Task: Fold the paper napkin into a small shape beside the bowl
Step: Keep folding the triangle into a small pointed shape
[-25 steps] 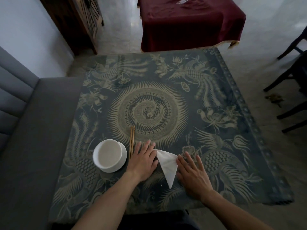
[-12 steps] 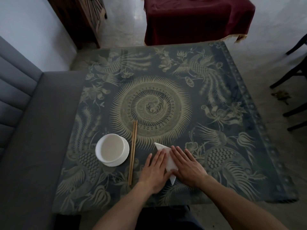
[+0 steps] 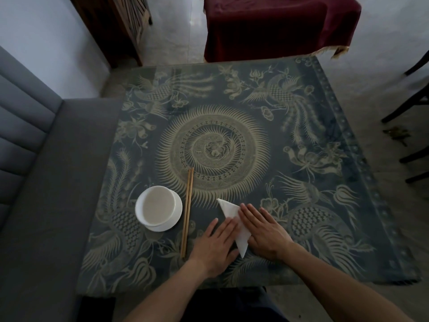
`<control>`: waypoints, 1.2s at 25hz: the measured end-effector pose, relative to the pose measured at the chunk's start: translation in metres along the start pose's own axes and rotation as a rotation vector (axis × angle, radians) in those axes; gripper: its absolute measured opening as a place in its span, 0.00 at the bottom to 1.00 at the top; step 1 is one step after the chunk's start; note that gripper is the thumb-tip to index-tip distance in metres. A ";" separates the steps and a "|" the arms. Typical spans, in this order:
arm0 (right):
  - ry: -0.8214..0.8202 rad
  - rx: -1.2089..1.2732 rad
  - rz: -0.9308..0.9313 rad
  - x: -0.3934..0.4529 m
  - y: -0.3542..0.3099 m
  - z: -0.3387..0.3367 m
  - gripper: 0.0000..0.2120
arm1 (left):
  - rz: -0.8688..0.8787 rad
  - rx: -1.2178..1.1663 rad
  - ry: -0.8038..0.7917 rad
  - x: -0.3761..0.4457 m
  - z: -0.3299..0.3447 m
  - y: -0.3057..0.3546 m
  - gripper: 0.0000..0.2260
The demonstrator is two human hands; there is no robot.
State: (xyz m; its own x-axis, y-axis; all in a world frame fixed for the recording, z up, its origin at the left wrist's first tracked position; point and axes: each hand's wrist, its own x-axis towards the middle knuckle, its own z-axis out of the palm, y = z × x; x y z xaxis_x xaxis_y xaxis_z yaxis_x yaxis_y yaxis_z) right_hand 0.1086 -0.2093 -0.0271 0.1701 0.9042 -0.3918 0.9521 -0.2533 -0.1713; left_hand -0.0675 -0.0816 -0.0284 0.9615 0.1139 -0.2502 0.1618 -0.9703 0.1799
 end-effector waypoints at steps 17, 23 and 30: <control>0.018 0.070 0.025 0.001 -0.002 0.000 0.36 | 0.338 -0.008 0.239 -0.012 0.005 -0.014 0.19; 0.313 0.233 0.370 0.006 -0.012 -0.013 0.26 | -0.323 -0.246 0.126 0.052 -0.042 -0.032 0.25; 0.236 0.315 0.397 0.012 -0.006 -0.028 0.23 | -0.403 -0.253 -0.051 0.083 -0.063 -0.048 0.26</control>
State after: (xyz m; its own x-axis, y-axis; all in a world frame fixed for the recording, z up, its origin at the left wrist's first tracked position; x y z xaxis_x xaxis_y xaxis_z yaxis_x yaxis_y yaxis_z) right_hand 0.1126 -0.1870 -0.0056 0.5869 0.7617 -0.2745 0.6876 -0.6479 -0.3276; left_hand 0.0190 -0.0117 0.0024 0.8001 0.4535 -0.3927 0.5744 -0.7680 0.2833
